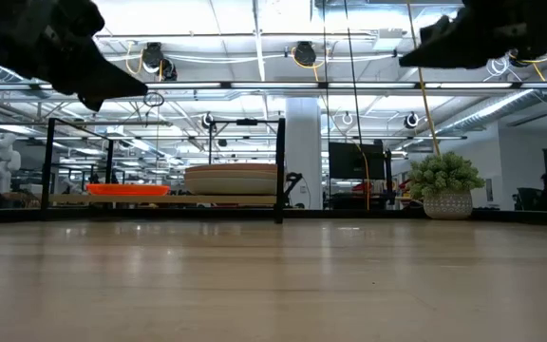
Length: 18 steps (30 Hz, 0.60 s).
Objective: Place and stack plates onto a shelf
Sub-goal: Return to Home Position
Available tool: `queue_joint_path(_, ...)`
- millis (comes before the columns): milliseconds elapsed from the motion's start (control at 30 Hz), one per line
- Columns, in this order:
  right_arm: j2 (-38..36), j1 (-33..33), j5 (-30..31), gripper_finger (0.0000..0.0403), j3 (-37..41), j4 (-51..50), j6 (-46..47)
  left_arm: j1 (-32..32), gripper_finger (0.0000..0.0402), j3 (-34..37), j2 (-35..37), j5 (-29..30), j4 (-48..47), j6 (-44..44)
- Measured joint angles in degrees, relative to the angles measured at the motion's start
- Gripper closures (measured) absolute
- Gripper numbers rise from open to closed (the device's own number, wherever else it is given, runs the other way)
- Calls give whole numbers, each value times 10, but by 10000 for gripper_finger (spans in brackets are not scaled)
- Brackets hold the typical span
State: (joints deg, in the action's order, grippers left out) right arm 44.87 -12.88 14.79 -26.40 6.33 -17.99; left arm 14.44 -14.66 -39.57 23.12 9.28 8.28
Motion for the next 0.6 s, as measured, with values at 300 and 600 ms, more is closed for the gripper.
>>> queue_joint_path(300,-63,28,0,402,112,76,-13,19,398,59,34,27,16,-1)
queue_joint_path(600,-118,50,-16,403,204,140,-18,19,398,95,94,4,19,-33)
